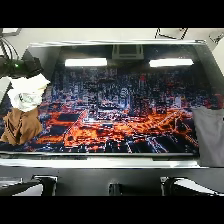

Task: Fold the clothes and pants, and hang the long-sleeved shirts on hangers.

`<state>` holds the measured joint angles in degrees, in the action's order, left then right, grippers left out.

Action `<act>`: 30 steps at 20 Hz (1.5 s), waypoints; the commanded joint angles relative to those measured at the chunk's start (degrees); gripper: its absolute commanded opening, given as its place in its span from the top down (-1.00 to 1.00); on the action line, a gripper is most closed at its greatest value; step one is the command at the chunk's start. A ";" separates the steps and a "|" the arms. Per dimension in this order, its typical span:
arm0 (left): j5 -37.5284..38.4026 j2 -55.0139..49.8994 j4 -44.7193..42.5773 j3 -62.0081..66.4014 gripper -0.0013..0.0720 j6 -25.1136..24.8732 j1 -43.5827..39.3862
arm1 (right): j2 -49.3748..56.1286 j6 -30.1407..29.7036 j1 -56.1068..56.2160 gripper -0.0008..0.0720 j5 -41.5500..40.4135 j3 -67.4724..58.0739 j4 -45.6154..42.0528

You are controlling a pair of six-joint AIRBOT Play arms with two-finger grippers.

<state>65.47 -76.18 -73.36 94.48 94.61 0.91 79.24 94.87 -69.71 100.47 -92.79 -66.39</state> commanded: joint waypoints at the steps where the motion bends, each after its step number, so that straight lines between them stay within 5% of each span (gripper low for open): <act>1: -0.61 0.00 1.03 0.02 0.91 -0.31 -0.07 | -0.70 -0.94 1.55 -0.94 -8.41 -13.73 10.99; 4: -4.28 -0.15 -0.33 0.04 0.92 -5.09 -2.54 | -2.27 -8.79 13.46 -0.93 -27.32 -21.00 15.89; 6: -3.54 -1.29 -14.25 0.04 0.92 1.66 -6.08 | -2.99 -9.92 27.17 -0.92 -31.67 -20.96 9.07; 8: 4.46 -4.44 -27.87 -0.02 0.85 7.43 -9.16 | -1.33 -2.14 42.45 -0.91 -25.44 -18.14 -6.10; 9: 7.85 -6.25 -26.12 -0.39 0.14 7.37 -9.29 | 0.44 1.07 49.16 -0.91 -19.91 -15.41 -12.92; 10: 13.75 -8.41 -21.51 -1.05 -0.94 7.32 -9.25 | 2.21 1.79 53.88 -0.92 -15.12 -12.02 -14.93; 12: 23.47 -11.06 -15.89 -4.63 -0.98 2.47 -9.27 | 5.31 1.55 60.30 -0.87 -8.28 -3.93 -12.79; 14: 16.02 -6.84 -14.51 -12.72 -0.98 2.86 -10.34 | 5.38 1.84 64.30 -0.80 -10.43 2.29 -12.70; 16: 6.86 -2.08 -14.95 -19.06 -0.98 4.74 -10.88 | 5.25 2.01 66.10 -0.96 -12.13 3.85 -13.77; 30: 6.01 -1.40 -15.30 -19.96 -0.98 4.87 -10.86 | 5.22 1.97 65.92 -0.94 -11.89 3.82 -13.77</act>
<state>71.61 -77.62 -88.64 74.59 99.44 -9.93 84.44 96.77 -3.86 88.49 -88.99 -80.14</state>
